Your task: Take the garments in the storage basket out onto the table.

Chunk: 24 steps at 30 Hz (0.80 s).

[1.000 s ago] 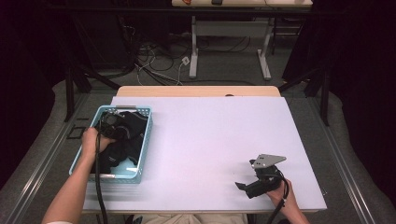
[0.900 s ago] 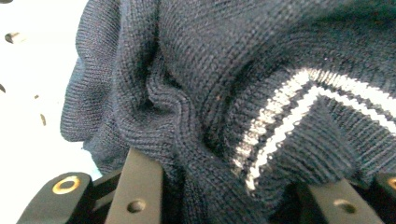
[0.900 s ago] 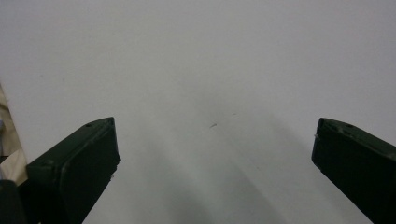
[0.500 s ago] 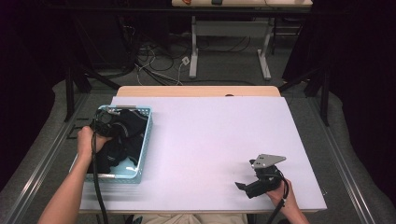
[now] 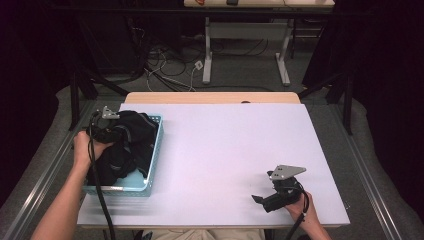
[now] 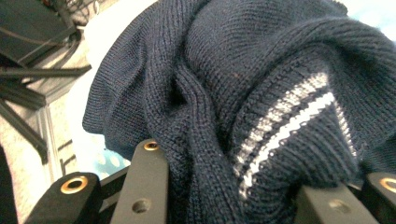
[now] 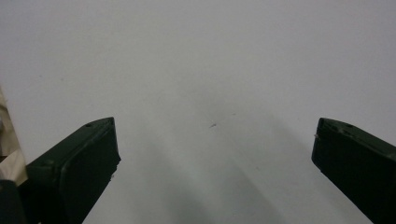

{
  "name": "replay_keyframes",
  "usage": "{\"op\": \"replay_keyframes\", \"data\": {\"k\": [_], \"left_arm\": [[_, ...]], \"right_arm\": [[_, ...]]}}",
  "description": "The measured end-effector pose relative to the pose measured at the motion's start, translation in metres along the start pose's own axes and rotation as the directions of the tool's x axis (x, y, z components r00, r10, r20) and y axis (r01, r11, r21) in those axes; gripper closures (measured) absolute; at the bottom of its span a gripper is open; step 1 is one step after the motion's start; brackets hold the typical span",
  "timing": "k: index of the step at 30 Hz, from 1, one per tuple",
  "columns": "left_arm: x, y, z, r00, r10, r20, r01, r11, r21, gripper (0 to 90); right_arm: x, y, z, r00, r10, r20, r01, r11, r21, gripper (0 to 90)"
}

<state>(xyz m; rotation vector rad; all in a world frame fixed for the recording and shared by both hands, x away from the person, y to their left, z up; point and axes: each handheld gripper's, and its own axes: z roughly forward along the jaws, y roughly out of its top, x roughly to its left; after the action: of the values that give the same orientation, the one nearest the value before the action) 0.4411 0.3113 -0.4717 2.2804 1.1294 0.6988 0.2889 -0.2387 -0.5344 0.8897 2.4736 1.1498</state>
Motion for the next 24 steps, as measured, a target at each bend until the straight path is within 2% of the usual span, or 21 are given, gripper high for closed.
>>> {"op": "replay_keyframes", "data": {"k": [6, 8, 11, 14, 17, 18, 20, 24], "left_arm": [[0.002, 0.005, -0.012, 0.9983, 0.051, 0.03, -0.05, 0.998, -0.04, 68.2], [0.002, 0.009, -0.018, 0.9959, 0.082, 0.038, -0.08, 0.9959, -0.041, 68.2], [0.003, 0.013, -0.023, 0.9943, 0.096, 0.047, -0.094, 0.9947, -0.043, 68.2], [0.005, 0.019, -0.03, 0.9897, 0.121, 0.077, -0.119, 0.9924, -0.034, 68.2], [0.005, 0.022, -0.032, 0.9886, 0.133, 0.071, -0.131, 0.9906, -0.04, 68.3], [0.006, 0.026, -0.036, 0.9833, 0.161, 0.085, -0.159, 0.9868, -0.031, 68.3], [0.005, 0.028, -0.037, 0.9826, 0.166, 0.084, -0.164, 0.986, -0.031, 68.3], [0.006, 0.035, -0.043, 0.9757, 0.197, 0.096, -0.196, 0.9804, -0.021, 68.4]], "right_arm": [[0.0, 0.0, 0.0, 1.0, 0.001, 0.001, -0.001, 1.0, 0.0, 0.1], [0.0, 0.0, 0.0, 1.0, 0.002, 0.0, -0.002, 1.0, 0.0, 0.1], [0.0, 0.0, 0.0, 1.0, 0.002, 0.0, -0.002, 1.0, 0.0, 0.1], [0.0, 0.0, 0.0, 1.0, 0.002, 0.0, -0.002, 1.0, 0.001, 0.1], [0.0, 0.0, 0.0, 1.0, 0.003, -0.001, -0.003, 1.0, 0.0, 0.2], [0.0, 0.0, 0.0, 1.0, 0.003, -0.001, -0.003, 1.0, 0.0, 0.1], [0.0, 0.0, 0.0, 1.0, 0.003, -0.001, -0.003, 1.0, 0.0, 0.2], [0.0, 0.0, 0.0, 1.0, 0.003, -0.007, -0.003, 1.0, 0.0, 0.1]]}}
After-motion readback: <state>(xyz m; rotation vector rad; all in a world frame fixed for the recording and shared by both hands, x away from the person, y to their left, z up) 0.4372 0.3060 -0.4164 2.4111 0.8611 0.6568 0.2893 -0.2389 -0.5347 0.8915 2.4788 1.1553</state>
